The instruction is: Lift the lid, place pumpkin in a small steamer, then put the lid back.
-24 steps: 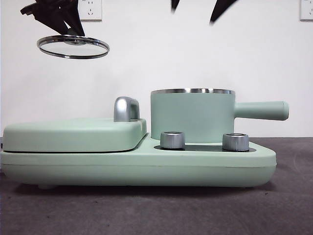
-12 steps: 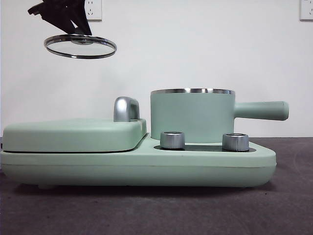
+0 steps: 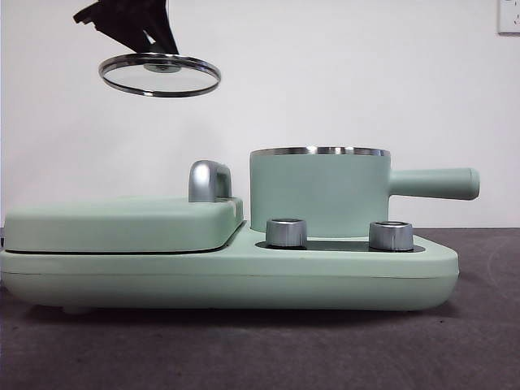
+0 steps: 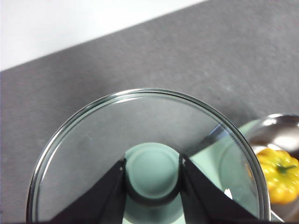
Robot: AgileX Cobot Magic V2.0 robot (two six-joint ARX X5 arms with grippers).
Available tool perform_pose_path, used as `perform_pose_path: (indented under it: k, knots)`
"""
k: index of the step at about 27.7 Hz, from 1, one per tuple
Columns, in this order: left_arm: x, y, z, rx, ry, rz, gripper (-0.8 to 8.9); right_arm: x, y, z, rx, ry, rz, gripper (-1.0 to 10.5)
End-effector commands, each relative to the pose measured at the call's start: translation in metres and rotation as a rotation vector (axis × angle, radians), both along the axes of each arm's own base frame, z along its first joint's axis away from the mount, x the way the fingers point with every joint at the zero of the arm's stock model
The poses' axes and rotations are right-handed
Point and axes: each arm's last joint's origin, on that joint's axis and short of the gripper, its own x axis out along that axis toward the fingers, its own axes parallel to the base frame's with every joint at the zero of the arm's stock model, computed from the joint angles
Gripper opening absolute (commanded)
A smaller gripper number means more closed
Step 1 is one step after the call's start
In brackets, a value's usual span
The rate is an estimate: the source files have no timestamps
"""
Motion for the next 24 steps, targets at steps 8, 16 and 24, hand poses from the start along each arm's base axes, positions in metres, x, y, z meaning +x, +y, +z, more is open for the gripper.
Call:
perform_pose_path:
  k: [8, 16, 24]
  knots:
    - [-0.011, -0.035, 0.007, -0.010, -0.012, -0.104, 0.15, -0.042, -0.022, -0.031, 0.186, -0.114, 0.067, 4.9]
    - [-0.032, -0.076, 0.006, -0.001, -0.004, -0.229, 0.15, -0.045, -0.022, -0.049, 0.180, -0.071, 0.091, 4.9]
    - [-0.051, -0.123, -0.002, 0.015, -0.031, -0.433, 0.15, -0.044, -0.022, -0.048, 0.190, -0.071, 0.097, 4.9]
